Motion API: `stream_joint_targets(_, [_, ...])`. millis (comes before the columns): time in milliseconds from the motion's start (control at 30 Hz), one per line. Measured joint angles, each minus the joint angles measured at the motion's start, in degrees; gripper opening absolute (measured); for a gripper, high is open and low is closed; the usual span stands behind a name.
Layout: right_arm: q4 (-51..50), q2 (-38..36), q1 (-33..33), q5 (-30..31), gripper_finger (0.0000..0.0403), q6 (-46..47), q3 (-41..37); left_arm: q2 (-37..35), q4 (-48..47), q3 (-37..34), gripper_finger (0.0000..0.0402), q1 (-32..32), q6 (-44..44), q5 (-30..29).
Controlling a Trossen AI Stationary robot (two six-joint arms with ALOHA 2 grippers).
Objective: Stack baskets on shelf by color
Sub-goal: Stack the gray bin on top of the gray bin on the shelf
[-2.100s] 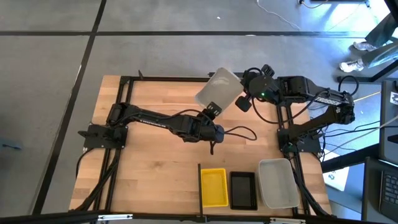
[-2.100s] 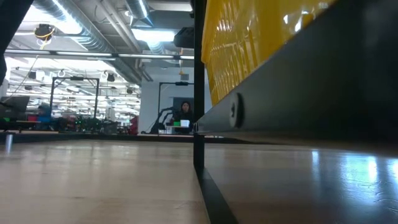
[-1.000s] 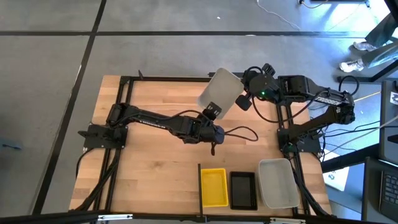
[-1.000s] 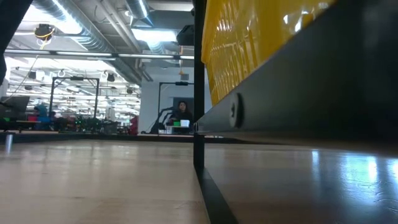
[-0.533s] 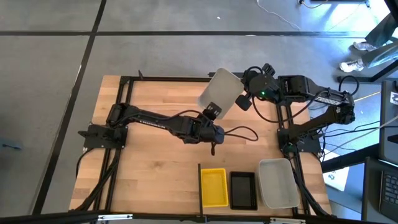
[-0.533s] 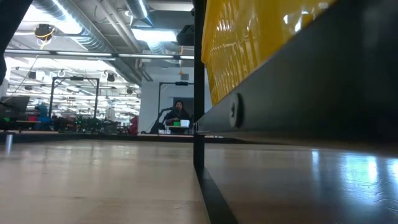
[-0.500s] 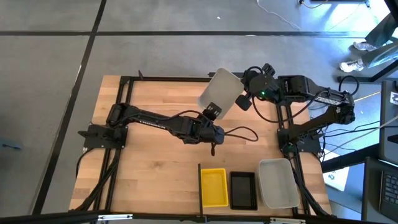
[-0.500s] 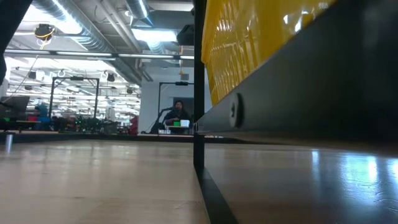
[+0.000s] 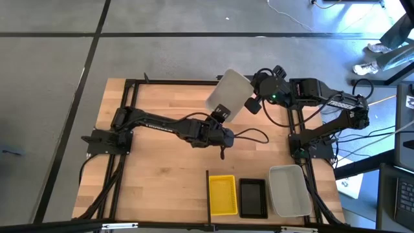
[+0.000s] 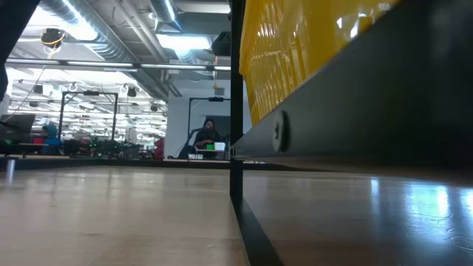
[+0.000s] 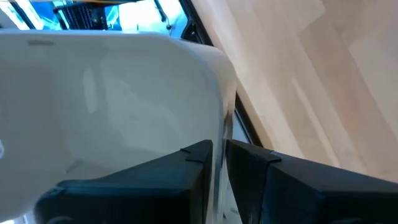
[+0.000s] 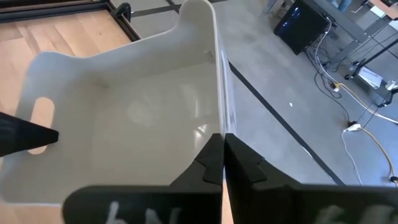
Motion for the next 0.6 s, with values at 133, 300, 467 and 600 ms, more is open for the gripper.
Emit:
stream_joint_targets(133, [0.0, 0.0, 0.0, 0.1, 0.0000, 0.6, 0.1, 0.0, 0.1, 0.0, 0.0041, 0.5, -0.2, -0.8])
stream_joint_targets(300, [0.0, 0.0, 0.0, 0.1, 0.0000, 1.4, 0.1, 0.0, 0.1, 0.0, 0.0041, 0.6, -0.4, -0.9])
stream_joint_targets(467, [0.0, 0.0, 0.0, 0.1, 0.0000, 1.5, 0.1, 0.0, 0.1, 0.0, 0.0041, 0.7, 0.0, -0.9])
stream_joint_targets(600, [0.0, 0.0, 0.0, 0.0, 0.0000, 1.5, 0.1, 0.0, -0.3, 0.0, 0.0041, 1.2, 0.0, -1.0])
